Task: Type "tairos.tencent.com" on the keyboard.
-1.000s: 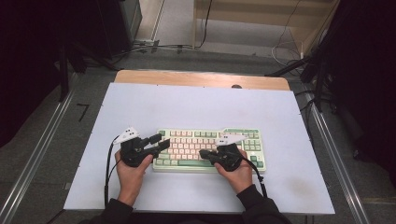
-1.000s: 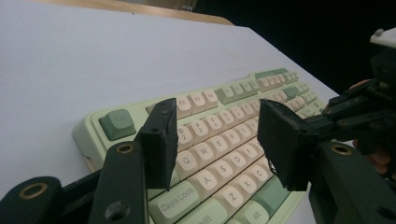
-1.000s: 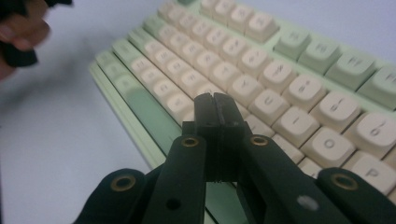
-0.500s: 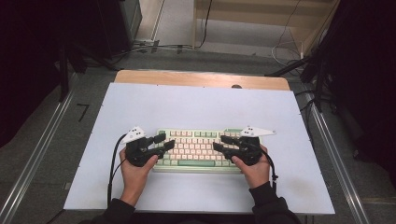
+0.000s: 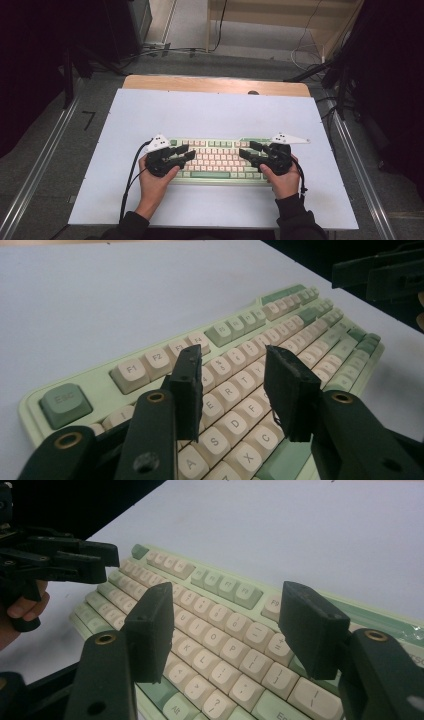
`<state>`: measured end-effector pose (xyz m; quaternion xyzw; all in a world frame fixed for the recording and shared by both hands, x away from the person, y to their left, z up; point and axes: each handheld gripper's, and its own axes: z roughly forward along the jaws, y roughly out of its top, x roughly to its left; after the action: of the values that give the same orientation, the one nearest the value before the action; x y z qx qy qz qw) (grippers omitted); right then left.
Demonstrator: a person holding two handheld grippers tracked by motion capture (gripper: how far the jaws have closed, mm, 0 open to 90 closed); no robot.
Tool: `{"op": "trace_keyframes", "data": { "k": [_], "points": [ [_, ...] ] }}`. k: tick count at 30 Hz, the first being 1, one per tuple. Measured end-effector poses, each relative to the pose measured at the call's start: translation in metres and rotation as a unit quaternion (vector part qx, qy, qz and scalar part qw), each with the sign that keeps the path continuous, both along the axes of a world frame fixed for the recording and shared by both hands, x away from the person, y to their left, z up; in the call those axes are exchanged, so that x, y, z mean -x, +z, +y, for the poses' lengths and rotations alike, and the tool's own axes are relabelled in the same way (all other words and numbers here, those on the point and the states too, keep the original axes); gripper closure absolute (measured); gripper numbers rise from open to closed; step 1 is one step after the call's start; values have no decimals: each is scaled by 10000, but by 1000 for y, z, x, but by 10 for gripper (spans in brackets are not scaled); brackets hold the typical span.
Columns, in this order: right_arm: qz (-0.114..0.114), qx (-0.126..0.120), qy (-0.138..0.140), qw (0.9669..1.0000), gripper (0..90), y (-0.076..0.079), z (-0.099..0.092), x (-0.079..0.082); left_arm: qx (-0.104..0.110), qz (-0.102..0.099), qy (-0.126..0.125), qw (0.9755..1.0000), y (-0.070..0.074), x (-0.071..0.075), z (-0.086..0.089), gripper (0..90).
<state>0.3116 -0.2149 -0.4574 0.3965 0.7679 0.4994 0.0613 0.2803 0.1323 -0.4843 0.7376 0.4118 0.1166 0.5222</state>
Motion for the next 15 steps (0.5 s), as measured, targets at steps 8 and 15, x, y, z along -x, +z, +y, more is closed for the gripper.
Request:
{"op": "trace_keyframes", "data": {
  "k": [8,15],
  "points": [
    [65,80,19,9999,372,-4,2,-3,-249,62,-184,9995,-5,-8,-15,744],
    [84,80,15,9999,372,-3,3,-2,-305,88,-289,9991,-5,-11,-22,878]
  ]
}}
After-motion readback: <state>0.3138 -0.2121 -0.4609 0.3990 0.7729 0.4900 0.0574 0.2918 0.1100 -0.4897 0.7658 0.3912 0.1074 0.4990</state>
